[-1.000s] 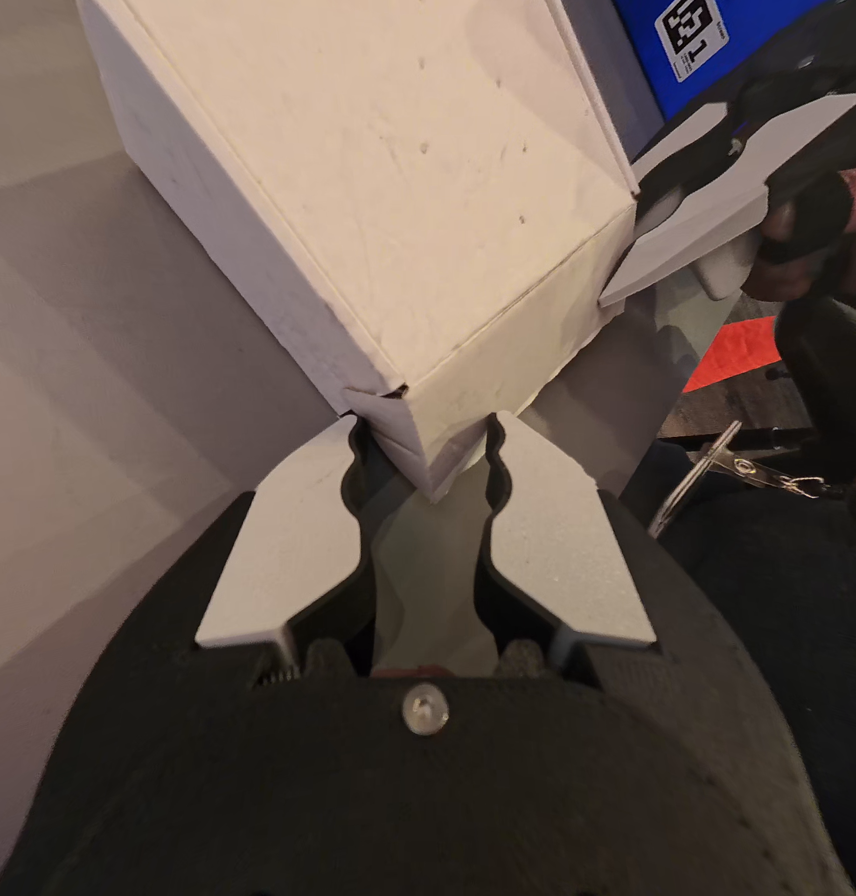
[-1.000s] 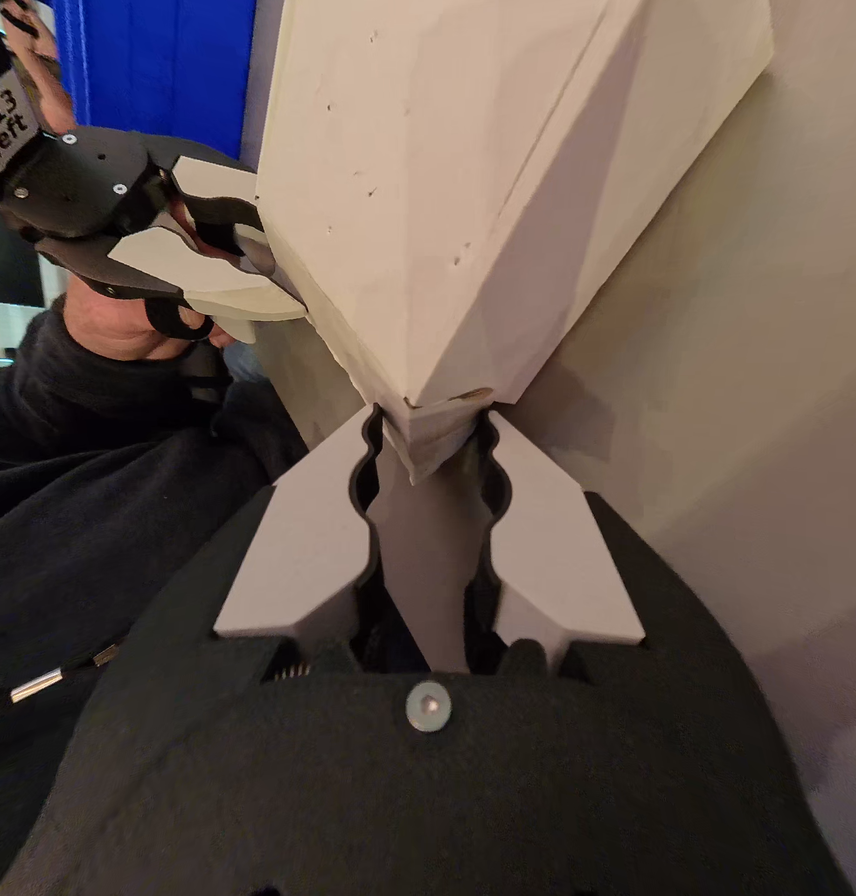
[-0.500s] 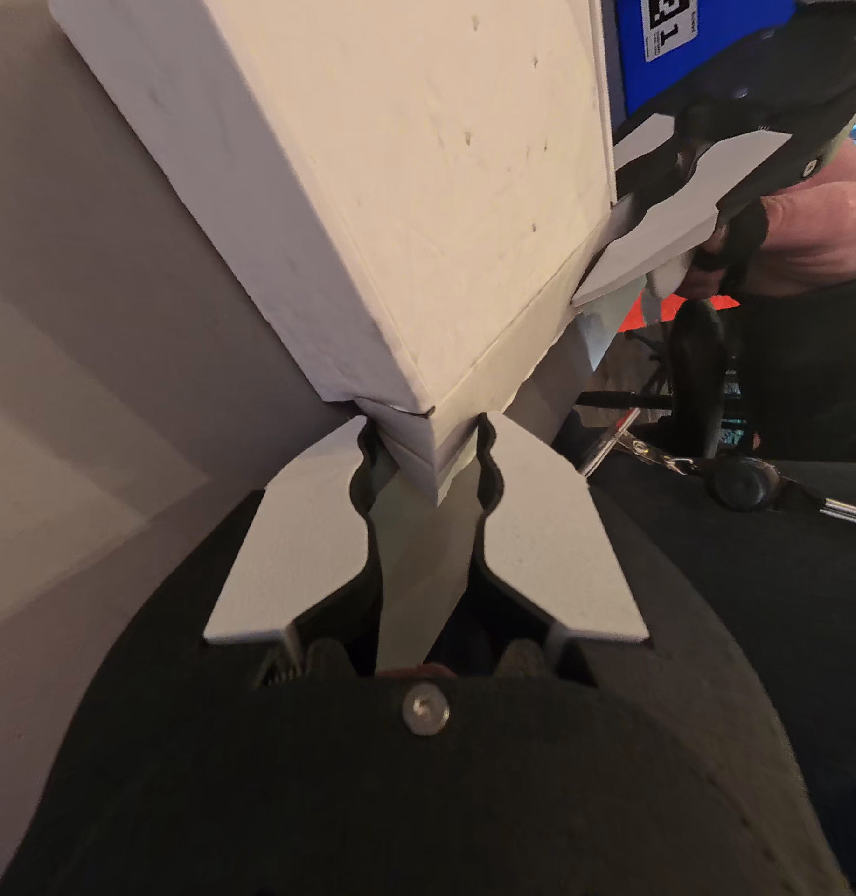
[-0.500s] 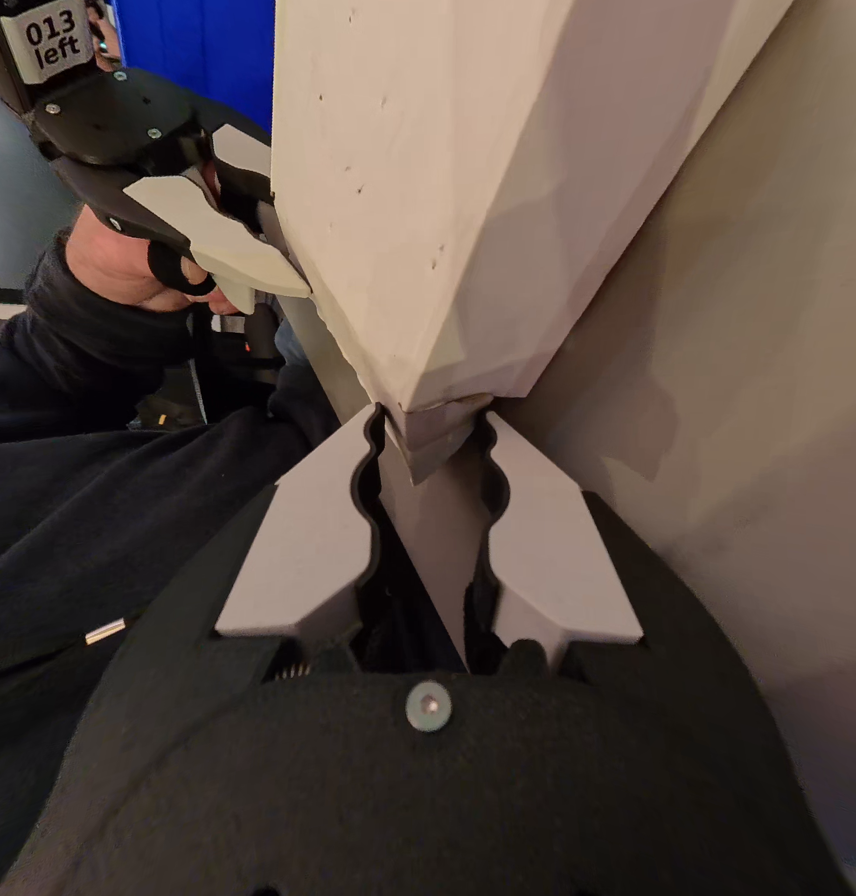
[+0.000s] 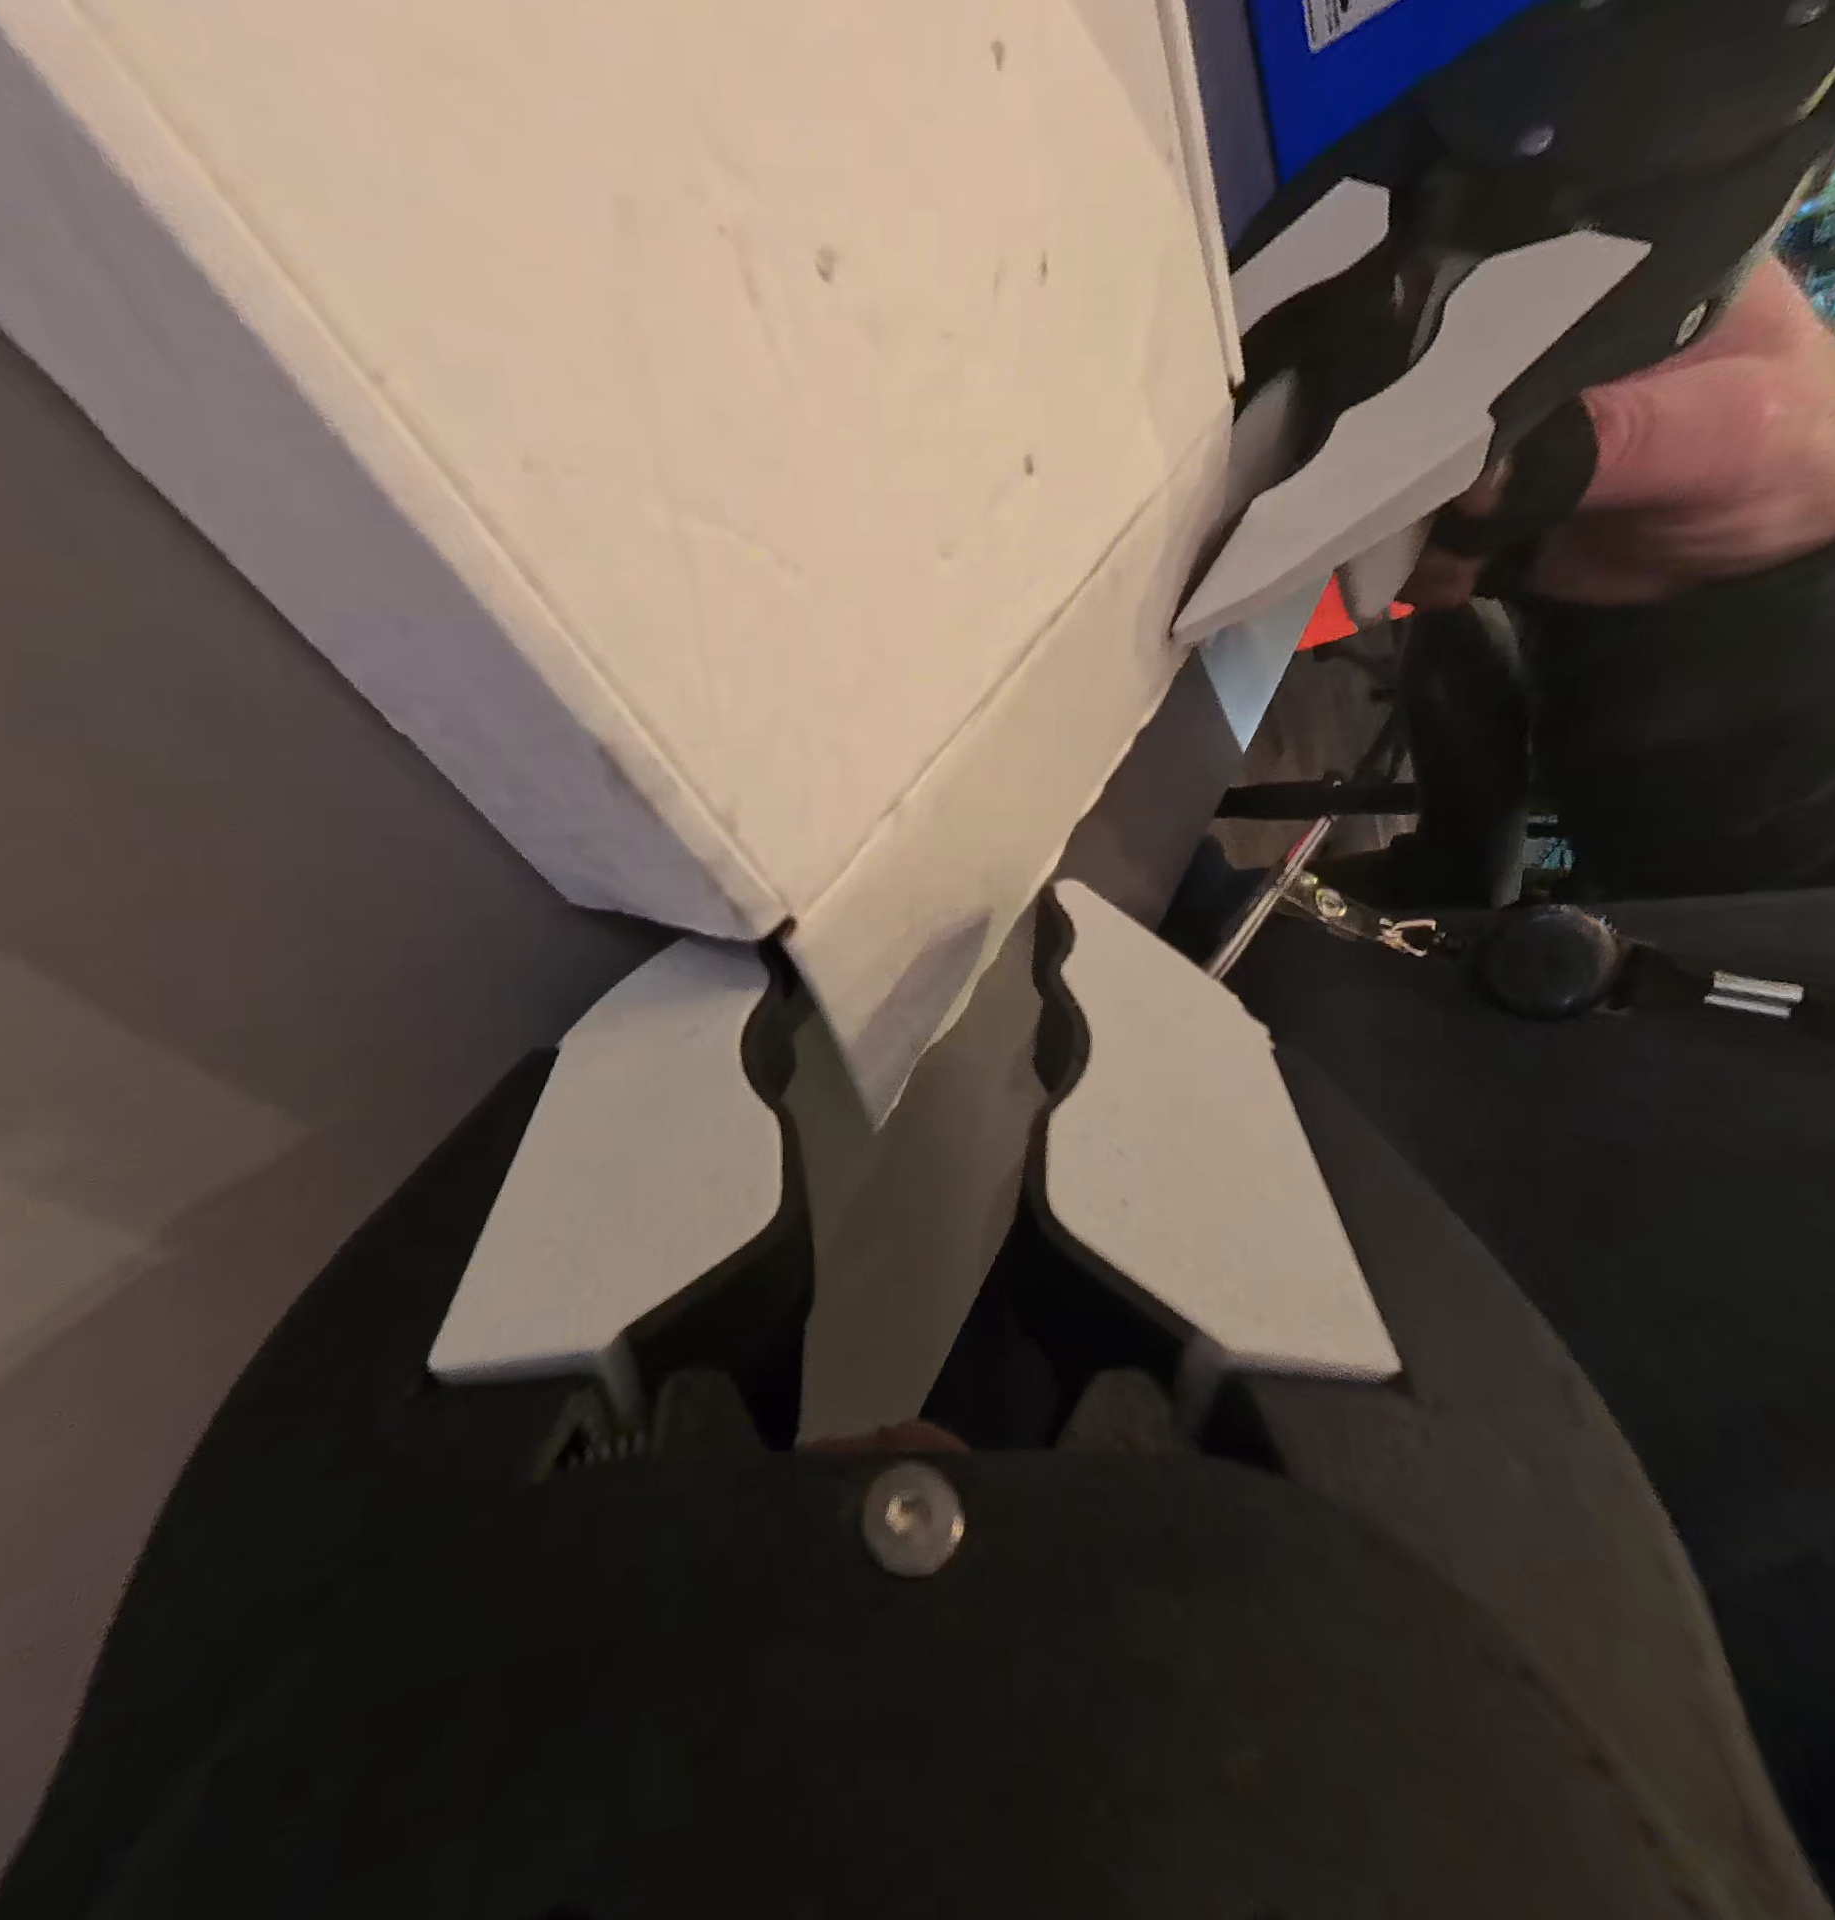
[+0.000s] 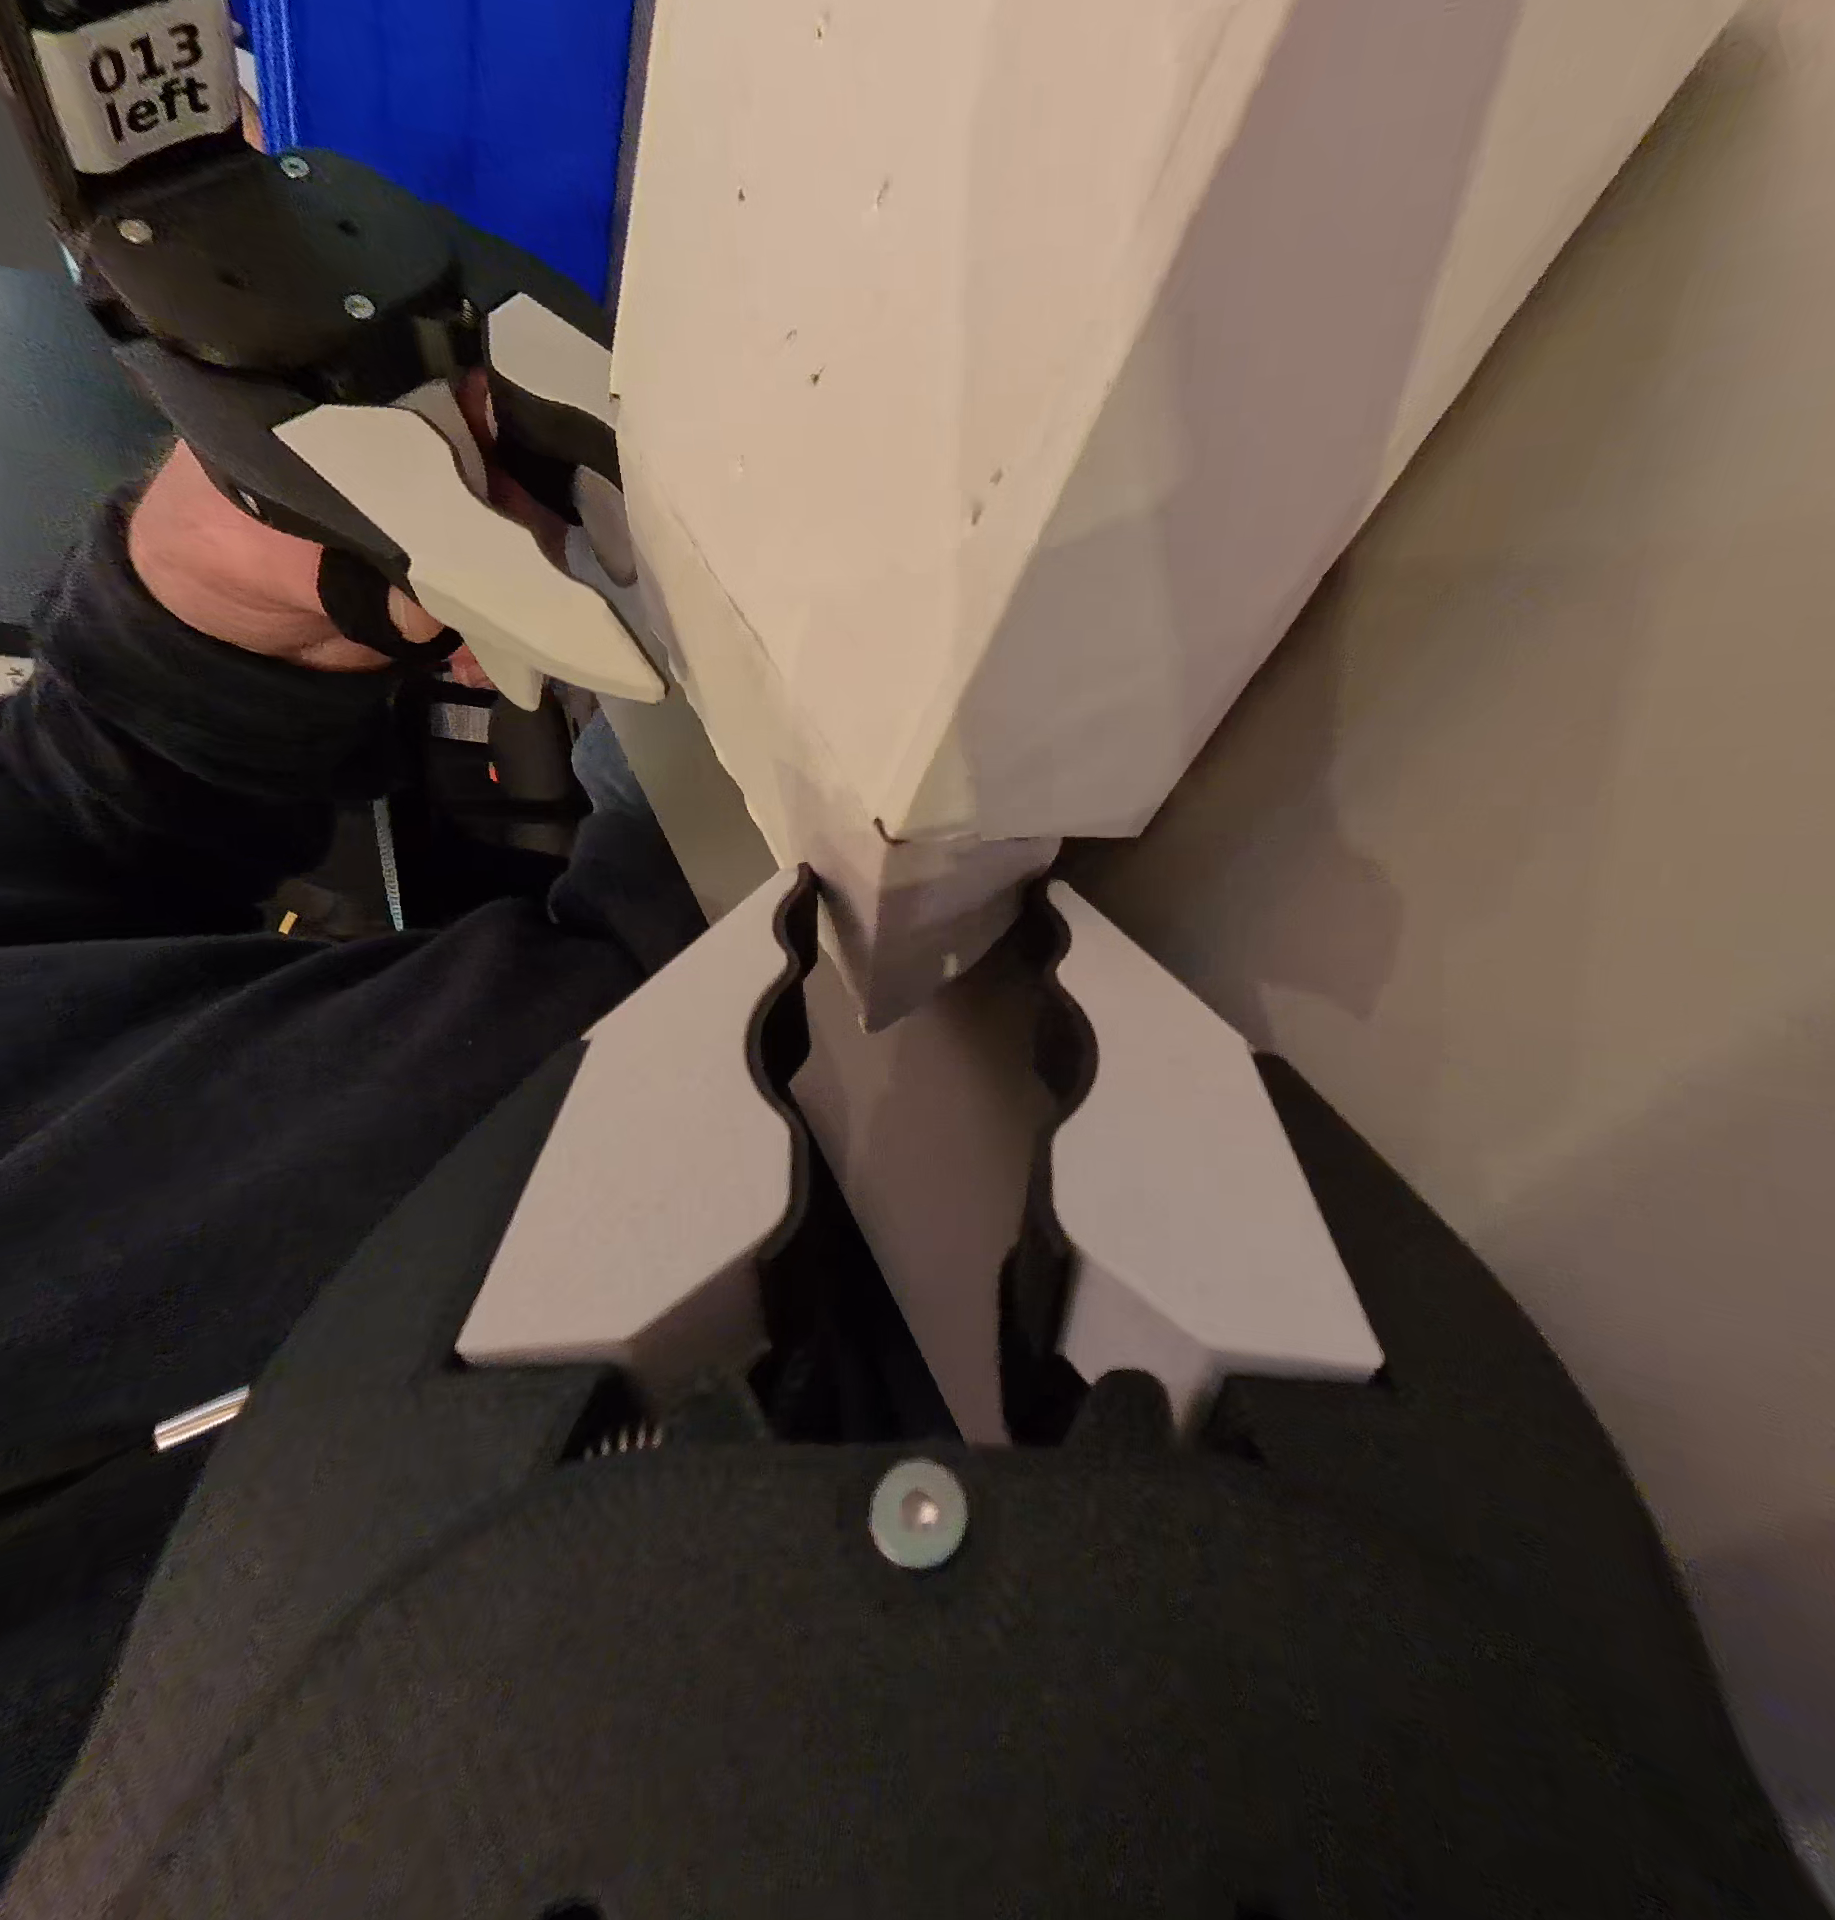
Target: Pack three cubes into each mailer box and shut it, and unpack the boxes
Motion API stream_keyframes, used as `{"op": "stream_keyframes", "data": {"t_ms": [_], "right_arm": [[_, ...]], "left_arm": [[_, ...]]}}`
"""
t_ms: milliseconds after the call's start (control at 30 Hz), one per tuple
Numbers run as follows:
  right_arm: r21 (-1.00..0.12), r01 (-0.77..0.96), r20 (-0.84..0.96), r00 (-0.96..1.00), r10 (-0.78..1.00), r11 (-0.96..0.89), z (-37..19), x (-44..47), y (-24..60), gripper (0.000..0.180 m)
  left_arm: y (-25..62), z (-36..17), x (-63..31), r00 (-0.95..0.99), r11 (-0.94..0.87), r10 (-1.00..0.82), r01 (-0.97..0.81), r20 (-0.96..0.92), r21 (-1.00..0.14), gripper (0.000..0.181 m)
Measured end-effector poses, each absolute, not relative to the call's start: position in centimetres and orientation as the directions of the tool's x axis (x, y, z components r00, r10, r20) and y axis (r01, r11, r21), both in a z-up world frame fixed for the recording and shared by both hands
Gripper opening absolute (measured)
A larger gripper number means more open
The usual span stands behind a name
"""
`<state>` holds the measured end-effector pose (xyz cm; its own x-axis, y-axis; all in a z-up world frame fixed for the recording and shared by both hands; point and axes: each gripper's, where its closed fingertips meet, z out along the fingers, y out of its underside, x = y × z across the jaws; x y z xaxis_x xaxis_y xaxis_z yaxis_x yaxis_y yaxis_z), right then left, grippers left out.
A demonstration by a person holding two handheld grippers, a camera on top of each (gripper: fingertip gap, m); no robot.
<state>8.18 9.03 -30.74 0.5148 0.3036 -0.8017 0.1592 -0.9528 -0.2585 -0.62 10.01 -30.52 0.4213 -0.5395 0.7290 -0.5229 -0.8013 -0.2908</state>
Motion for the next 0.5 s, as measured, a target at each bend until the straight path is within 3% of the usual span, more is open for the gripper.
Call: {"op": "stream_keyframes", "data": {"t_ms": [333,500], "right_arm": [[-0.379,0.225,-0.685,0.583,0.436,-0.897,-30.7,8.7,9.3,0.042],[-0.397,0.262,-0.673,0.568,0.473,-0.880,-31.1,8.4,9.2,0.041]], "left_arm": [[9.3,-30.7,-2.1,0.404,-0.641,-0.761,-0.587,0.508,-0.494,0.044],[9.8,-32.1,-2.5,0.410,-0.476,-0.878,-0.678,0.249,-0.560,0.038]]}}
